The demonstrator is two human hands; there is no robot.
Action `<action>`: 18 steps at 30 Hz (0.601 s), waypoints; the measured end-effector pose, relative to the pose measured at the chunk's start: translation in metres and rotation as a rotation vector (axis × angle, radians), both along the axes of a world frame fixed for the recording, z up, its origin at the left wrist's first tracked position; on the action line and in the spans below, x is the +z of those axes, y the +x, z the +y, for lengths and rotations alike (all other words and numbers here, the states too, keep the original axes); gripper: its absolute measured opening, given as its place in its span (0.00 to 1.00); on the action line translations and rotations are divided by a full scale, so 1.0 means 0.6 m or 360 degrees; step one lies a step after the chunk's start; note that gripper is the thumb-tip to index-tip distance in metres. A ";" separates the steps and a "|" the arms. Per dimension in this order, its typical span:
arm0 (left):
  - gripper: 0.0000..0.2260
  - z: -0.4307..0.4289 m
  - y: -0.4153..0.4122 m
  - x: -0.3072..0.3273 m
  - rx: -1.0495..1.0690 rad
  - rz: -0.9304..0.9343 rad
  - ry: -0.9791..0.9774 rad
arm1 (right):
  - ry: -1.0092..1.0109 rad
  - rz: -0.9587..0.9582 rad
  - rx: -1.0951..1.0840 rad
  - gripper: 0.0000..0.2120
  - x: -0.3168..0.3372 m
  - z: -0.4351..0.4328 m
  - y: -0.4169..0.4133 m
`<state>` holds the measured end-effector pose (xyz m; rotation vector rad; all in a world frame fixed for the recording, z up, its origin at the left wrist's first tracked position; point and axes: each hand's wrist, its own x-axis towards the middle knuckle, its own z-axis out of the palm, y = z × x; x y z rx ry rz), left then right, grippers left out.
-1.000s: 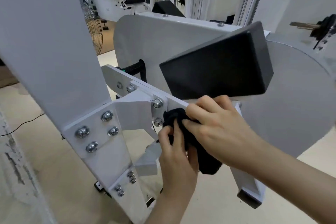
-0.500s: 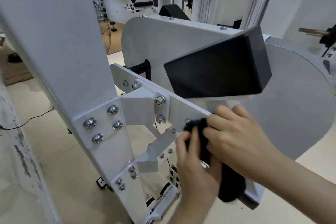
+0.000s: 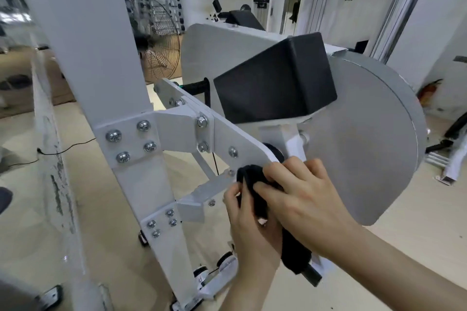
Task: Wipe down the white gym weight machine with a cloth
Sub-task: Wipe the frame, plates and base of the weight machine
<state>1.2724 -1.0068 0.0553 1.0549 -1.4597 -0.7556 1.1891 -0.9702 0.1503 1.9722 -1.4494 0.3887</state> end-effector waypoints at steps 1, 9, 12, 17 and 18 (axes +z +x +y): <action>0.23 0.027 0.001 -0.005 -0.0063 0.0038 -0.0018 | 0.0015 0.0009 0.0021 0.07 -0.004 0.011 -0.004; 0.22 -0.051 -0.008 0.113 0.0098 0.0260 -0.0280 | -0.0191 -0.0502 0.0082 0.08 0.005 0.021 -0.037; 0.24 0.003 -0.039 0.059 -0.0025 0.0522 -0.0235 | -0.0142 -0.0781 0.0071 0.09 -0.020 0.045 -0.033; 0.18 0.090 -0.042 0.001 -0.0087 0.0610 0.0021 | -0.0010 -0.1281 0.0047 0.09 -0.063 0.077 -0.030; 0.18 0.083 -0.035 0.010 -0.0027 0.0579 -0.0051 | -0.0024 -0.1365 0.0082 0.09 -0.066 0.078 -0.026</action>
